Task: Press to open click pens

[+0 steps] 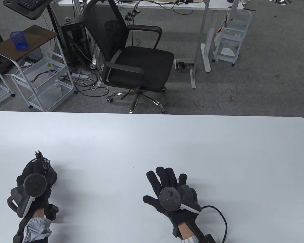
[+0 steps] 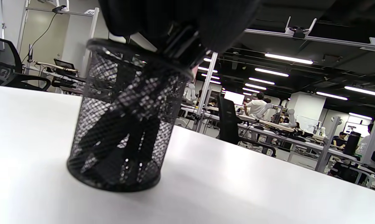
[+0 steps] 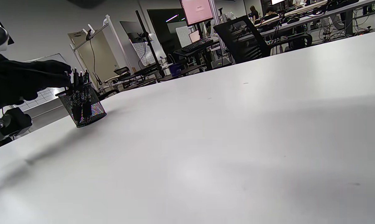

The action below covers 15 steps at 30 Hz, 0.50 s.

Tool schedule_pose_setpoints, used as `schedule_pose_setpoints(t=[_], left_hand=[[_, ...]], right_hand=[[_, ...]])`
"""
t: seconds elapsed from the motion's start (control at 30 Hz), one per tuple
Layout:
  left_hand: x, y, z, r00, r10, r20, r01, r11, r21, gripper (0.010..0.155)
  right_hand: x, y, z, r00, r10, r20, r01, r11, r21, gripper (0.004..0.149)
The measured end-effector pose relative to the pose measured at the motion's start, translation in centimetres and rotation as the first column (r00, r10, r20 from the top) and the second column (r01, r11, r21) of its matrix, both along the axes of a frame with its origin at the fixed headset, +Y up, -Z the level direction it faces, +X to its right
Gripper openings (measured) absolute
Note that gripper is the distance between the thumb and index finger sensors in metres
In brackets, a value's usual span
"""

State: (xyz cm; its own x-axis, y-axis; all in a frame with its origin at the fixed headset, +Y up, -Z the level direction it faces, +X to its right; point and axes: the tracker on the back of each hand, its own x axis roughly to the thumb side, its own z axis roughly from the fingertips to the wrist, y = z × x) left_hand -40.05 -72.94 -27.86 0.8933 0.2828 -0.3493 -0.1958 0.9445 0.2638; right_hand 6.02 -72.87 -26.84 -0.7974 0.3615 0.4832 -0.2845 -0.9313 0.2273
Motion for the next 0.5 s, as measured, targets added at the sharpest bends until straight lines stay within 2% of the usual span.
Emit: schedule_pose_setpoints(t=[0.5], left_hand=[[-0.29, -0.71, -0.1, 0.999, 0.013, -0.044, -0.013, 1.0, 0.007, 0.051]], right_hand=[[-0.04, 0.09, 0.06, 1.0, -0.003, 0.005, 0.003, 1.0, 0.012, 0.081]])
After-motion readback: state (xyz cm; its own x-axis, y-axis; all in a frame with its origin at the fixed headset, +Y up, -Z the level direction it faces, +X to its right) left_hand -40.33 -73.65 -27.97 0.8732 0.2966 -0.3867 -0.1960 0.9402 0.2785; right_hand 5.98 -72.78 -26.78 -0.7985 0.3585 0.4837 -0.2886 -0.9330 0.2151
